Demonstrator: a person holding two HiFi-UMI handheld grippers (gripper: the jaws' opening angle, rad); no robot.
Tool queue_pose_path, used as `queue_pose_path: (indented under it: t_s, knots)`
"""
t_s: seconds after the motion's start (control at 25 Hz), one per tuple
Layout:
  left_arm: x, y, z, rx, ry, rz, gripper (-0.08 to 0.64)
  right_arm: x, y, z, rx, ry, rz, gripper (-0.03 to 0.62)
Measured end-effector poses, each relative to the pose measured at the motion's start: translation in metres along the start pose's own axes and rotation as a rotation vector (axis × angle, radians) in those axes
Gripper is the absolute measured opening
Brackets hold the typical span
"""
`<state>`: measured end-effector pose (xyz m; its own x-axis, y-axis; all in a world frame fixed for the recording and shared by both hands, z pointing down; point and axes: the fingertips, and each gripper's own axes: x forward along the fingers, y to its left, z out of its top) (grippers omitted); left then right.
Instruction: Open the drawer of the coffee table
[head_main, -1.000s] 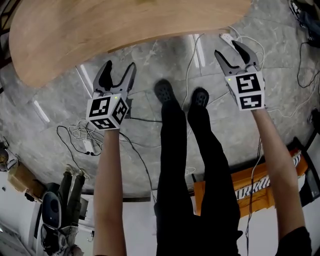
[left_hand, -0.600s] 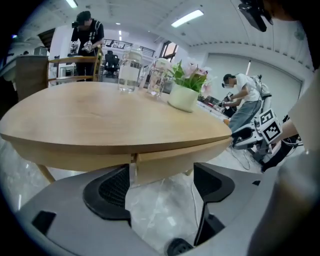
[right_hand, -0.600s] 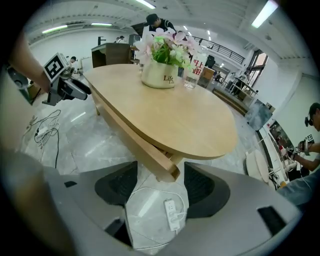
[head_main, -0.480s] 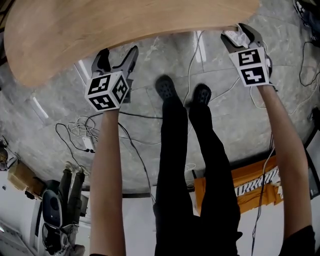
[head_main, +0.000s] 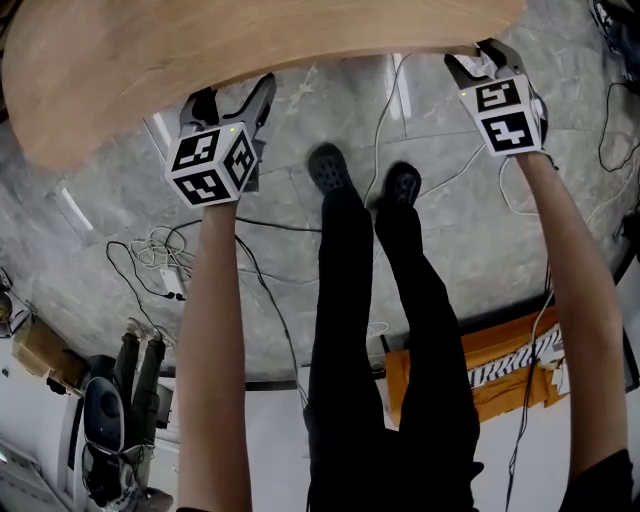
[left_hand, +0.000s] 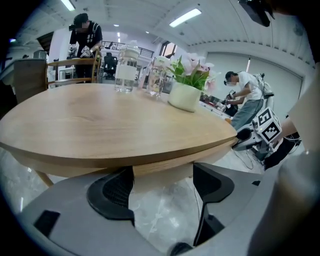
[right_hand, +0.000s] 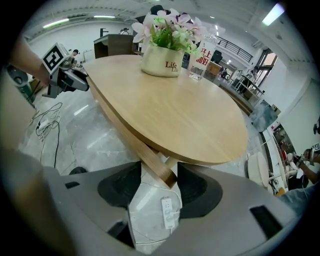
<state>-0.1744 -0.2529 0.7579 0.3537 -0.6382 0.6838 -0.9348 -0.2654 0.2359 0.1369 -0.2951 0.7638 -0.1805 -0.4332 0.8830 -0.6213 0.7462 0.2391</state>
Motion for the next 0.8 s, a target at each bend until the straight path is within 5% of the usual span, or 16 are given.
queue_pose_path:
  t_s: [0.8]
  knots:
    - [-0.028, -0.019, -0.034, -0.002, 0.08, 0.038, 0.34, -0.023, 0.022, -0.029, -0.056, 0.047, 0.026, 0.19]
